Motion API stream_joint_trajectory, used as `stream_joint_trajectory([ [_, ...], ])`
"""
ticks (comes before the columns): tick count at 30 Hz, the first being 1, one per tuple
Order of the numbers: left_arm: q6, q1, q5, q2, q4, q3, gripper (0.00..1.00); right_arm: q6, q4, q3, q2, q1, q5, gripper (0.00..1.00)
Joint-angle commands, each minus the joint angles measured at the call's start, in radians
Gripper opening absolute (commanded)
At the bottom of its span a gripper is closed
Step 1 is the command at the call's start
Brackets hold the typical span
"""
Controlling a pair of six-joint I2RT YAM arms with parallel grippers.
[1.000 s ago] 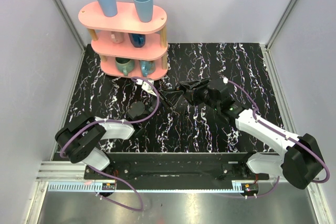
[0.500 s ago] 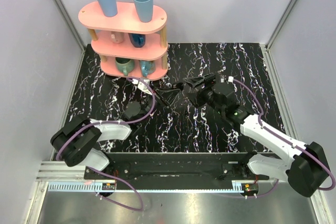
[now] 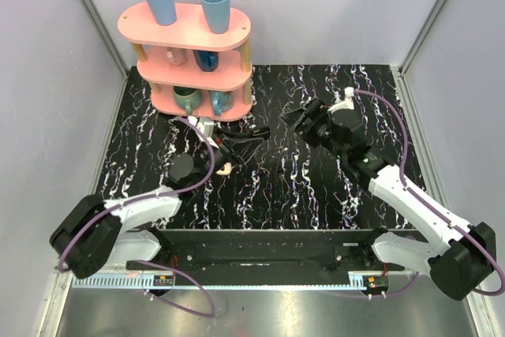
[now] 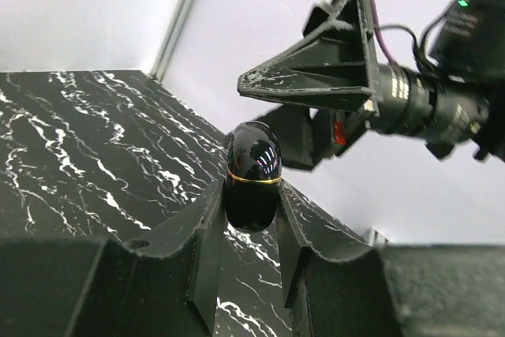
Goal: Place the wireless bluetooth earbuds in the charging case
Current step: Open the charging case.
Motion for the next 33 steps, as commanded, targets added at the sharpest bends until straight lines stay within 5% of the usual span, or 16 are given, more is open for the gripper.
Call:
stream_joint_trajectory([
  [1, 0.054, 0.043, 0.175, -0.110, -0.117, -0.023, 0.00, -0.404, -0.102, 0.110, -0.053, -0.011, -0.184, 0.83],
  [4, 0.083, 0.063, 0.230, -0.156, -0.250, 0.003, 0.00, -0.541, -0.153, 0.165, -0.034, -0.011, -0.380, 0.83],
  [11, 0.100, 0.096, 0.298, -0.171, -0.352, 0.045, 0.00, -0.663, -0.196, 0.128, -0.077, -0.009, -0.489, 0.87],
  [33, 0.065, 0.113, 0.364, -0.104, -0.272, 0.063, 0.00, -0.647, -0.207, 0.125, 0.042, 0.026, -0.424, 0.88],
])
